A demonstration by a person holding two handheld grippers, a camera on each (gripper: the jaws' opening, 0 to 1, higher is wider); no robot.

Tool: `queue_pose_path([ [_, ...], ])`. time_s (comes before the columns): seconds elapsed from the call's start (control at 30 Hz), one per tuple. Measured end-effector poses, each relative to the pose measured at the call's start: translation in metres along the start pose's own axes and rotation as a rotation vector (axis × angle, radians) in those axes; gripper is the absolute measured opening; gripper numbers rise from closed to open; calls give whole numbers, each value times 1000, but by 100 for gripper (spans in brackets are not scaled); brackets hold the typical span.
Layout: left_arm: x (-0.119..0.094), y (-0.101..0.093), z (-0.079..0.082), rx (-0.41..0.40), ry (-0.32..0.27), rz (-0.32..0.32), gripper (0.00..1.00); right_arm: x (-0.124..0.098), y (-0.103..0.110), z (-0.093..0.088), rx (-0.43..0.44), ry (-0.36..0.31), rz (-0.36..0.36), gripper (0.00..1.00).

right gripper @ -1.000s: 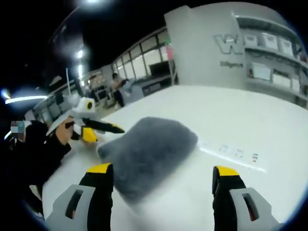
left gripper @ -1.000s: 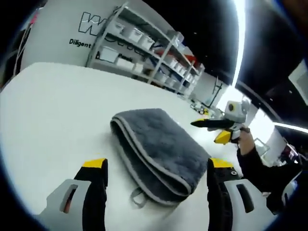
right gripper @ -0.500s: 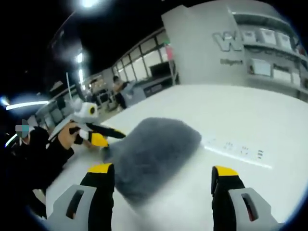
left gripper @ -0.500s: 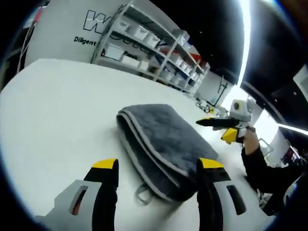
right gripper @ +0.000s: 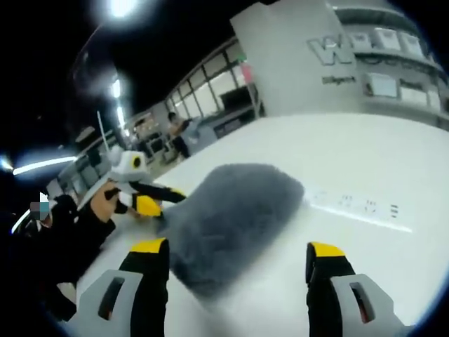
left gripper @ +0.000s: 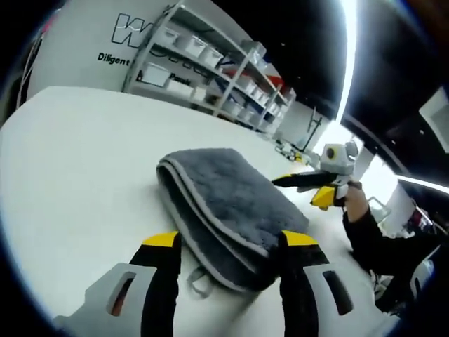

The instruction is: Open the folded towel by lifting each exposed corner and separating the folded layers until the towel lies flat within the target outline without major curled edges

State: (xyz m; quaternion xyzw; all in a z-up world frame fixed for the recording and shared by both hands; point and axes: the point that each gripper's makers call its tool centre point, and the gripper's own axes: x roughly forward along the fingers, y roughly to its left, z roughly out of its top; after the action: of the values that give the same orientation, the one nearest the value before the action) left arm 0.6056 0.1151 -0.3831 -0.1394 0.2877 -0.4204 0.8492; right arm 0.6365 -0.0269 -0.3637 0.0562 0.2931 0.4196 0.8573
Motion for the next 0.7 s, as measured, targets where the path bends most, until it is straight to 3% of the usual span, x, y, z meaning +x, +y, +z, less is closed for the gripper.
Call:
queue_pose_path([
  [0.2, 4, -3, -10, -9, 18, 12, 51, 6, 9, -20, 5, 40, 8, 78],
  [0.33, 4, 1, -13, 26, 24, 53, 44, 7, 9, -21, 6, 48, 10, 76],
  [0.63, 6, 5, -12, 12, 35, 41, 43, 7, 20, -32, 10, 47, 9, 74],
  [0.7, 6, 5, -12, 10, 35, 41, 43, 10, 11, -27, 16, 46, -7, 75],
])
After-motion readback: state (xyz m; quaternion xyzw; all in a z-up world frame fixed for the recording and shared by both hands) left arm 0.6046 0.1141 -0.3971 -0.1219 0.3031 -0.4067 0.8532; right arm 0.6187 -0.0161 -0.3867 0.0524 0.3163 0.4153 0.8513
